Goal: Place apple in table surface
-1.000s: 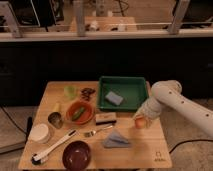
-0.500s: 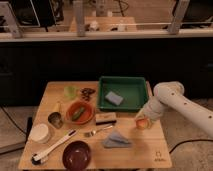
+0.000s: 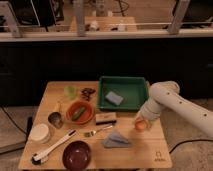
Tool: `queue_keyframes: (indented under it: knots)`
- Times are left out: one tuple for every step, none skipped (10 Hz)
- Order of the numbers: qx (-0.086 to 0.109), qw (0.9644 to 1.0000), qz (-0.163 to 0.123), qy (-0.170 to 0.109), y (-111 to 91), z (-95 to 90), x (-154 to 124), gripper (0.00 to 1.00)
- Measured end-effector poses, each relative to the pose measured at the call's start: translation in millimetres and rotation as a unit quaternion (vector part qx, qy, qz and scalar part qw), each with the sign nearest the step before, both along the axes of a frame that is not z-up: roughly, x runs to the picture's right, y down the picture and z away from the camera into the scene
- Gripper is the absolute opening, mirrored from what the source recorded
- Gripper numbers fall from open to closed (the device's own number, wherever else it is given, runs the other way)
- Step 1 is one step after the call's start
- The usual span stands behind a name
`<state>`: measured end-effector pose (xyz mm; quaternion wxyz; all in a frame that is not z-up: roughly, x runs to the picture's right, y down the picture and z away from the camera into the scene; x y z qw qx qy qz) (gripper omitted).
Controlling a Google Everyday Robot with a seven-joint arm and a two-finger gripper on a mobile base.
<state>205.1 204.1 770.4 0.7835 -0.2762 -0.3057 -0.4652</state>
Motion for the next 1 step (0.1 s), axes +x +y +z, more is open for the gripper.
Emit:
queue_keyframes:
  knots:
    - [-0.007,0.9999,-0.009,-0.006,2.8,0.6,-1.1,0.01]
